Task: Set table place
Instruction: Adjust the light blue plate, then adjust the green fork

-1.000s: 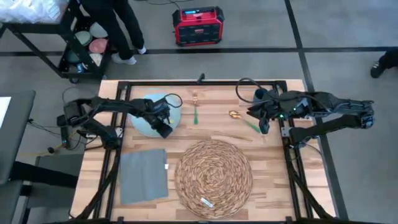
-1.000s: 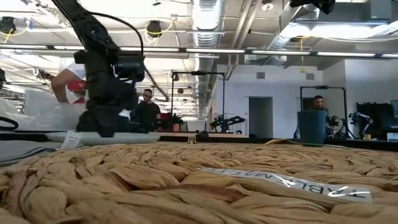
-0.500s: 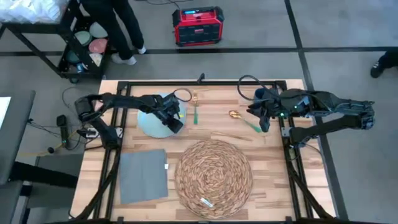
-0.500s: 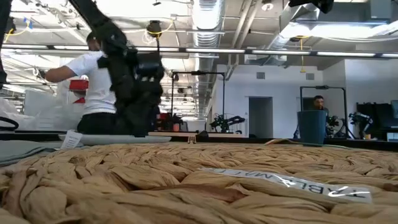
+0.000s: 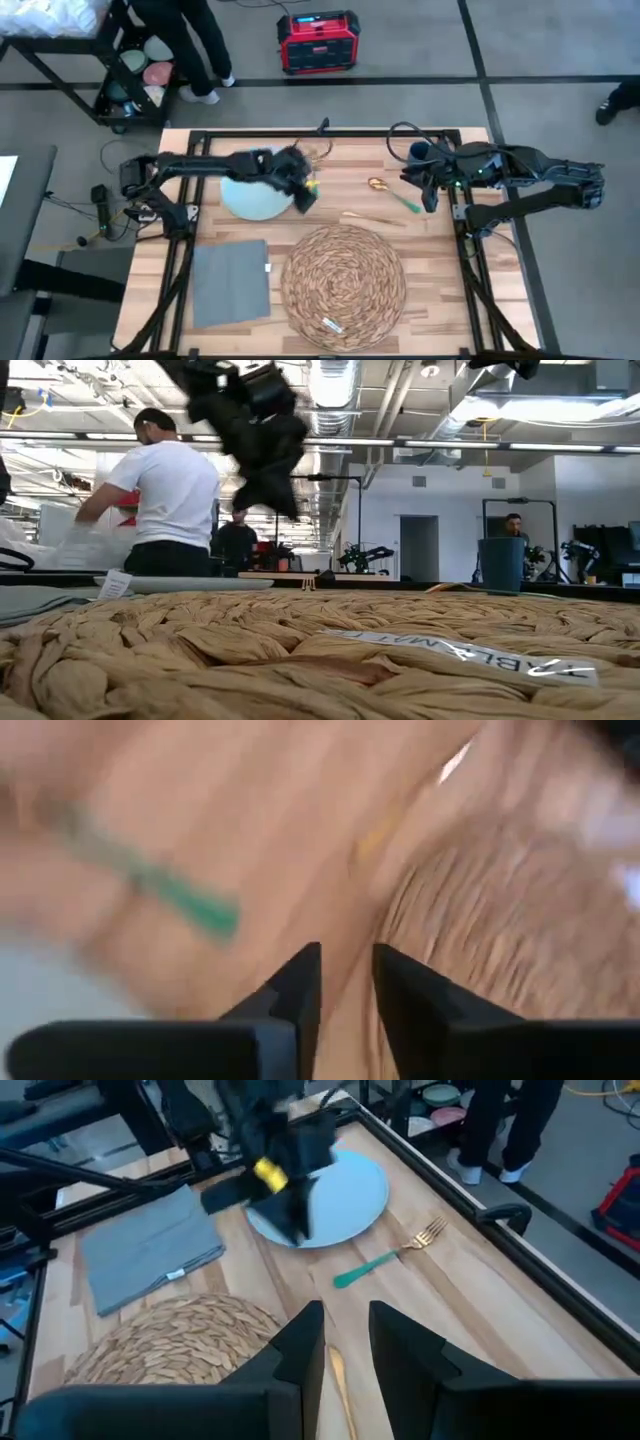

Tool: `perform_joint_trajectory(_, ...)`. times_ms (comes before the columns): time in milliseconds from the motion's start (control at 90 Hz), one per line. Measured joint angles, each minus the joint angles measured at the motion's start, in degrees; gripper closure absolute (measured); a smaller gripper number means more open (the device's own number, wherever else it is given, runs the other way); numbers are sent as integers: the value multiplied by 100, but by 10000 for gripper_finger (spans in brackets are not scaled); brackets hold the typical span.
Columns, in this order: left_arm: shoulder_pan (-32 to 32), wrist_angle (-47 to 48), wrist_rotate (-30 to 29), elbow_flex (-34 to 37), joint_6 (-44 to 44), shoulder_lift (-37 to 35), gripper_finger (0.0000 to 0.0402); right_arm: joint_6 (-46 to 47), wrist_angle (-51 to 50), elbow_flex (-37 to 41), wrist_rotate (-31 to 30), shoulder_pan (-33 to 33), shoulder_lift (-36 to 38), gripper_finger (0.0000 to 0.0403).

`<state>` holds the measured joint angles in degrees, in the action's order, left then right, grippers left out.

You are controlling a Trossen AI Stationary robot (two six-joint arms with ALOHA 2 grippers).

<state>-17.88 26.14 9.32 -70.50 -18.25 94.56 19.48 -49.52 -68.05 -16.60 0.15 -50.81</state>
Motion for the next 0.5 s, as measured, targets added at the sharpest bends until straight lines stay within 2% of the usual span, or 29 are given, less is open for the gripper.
perform_joint_trajectory(156, -308, 1126, 34, -1404, 715, 693, 300, 186, -1340, 0, -144, -571, -120, 333)
perform_joint_trajectory(267, -385, 1347, 135, -1978, 985, 856, 299, -142, -2297, 2, -301, -1270, -396, 333)
perform_joint_trajectory(356, -394, 1333, 243, -2171, 1073, 866, 299, -651, -2391, 4, -195, -1831, -576, 333)
perform_joint_trajectory(500, -422, 1276, 251, -2206, 1236, 867, 299, -926, -2028, 4, 476, -2425, -558, 333)
